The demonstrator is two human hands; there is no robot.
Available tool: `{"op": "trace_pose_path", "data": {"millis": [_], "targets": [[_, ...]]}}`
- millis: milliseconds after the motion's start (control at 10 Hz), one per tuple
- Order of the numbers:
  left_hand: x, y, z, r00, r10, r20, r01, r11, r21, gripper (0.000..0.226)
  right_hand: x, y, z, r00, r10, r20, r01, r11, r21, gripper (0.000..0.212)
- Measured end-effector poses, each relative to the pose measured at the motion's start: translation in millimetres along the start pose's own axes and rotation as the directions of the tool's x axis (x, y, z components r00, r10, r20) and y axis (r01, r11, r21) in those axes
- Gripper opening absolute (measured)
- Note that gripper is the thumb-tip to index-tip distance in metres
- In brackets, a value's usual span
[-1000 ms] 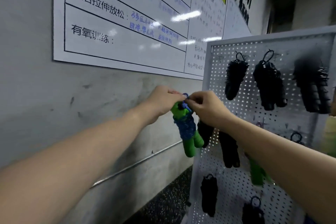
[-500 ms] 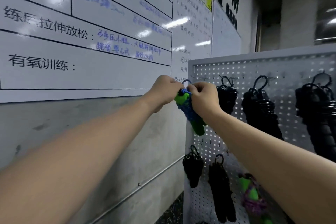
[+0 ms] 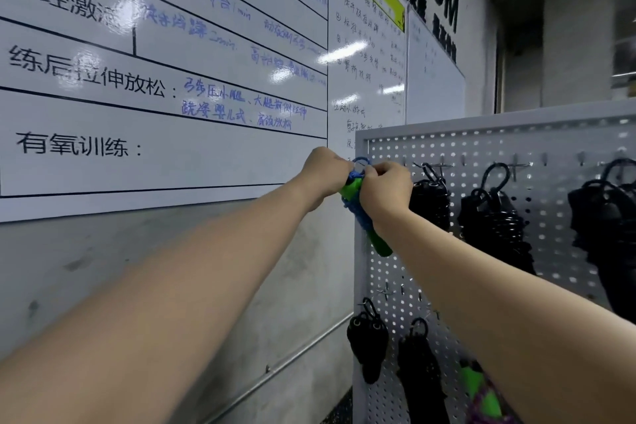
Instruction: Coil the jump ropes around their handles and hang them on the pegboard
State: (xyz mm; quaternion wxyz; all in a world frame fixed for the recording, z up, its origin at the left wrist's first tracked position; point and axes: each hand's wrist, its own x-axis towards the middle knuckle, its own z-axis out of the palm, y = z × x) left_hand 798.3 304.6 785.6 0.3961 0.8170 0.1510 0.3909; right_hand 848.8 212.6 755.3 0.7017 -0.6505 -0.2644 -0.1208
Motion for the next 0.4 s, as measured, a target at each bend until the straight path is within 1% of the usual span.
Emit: {"op": "trace_pose_path", "data": {"millis": [100, 200, 300, 400], "targets": [[0.8, -6.0, 5.7, 0.999, -0.037, 0.019, 0.037, 0.999, 0.019, 0.007, -7.5, 4.3, 0.3, 0.998, 0.047, 0.028, -0.048, 0.999, 0.012, 0.019], [1.1, -14.8, 7.4, 1.000, -0.001, 0.030, 0.002, 1.000, -0.018, 0.014, -12.9, 12.0, 2.1, 0.997, 0.068, 0.042, -0.071, 0.995, 0.064, 0.020], [-3.0, -18.5, 4.7, 0.999, 0.023, 0.030, -0.022, 0.999, -0.040, 0.018, -23.4, 16.8, 7.1, 0.998, 0.056, 0.029, -0.059, 0.993, 0.104, 0.025], [-12.5, -18.6, -2.6, 0.998, 0.051, -0.044, -0.050, 0.999, 0.021, 0.037, -44.6, 20.8, 9.3, 0.998, 0.059, -0.038, -0.057, 0.997, 0.045, 0.046]]}}
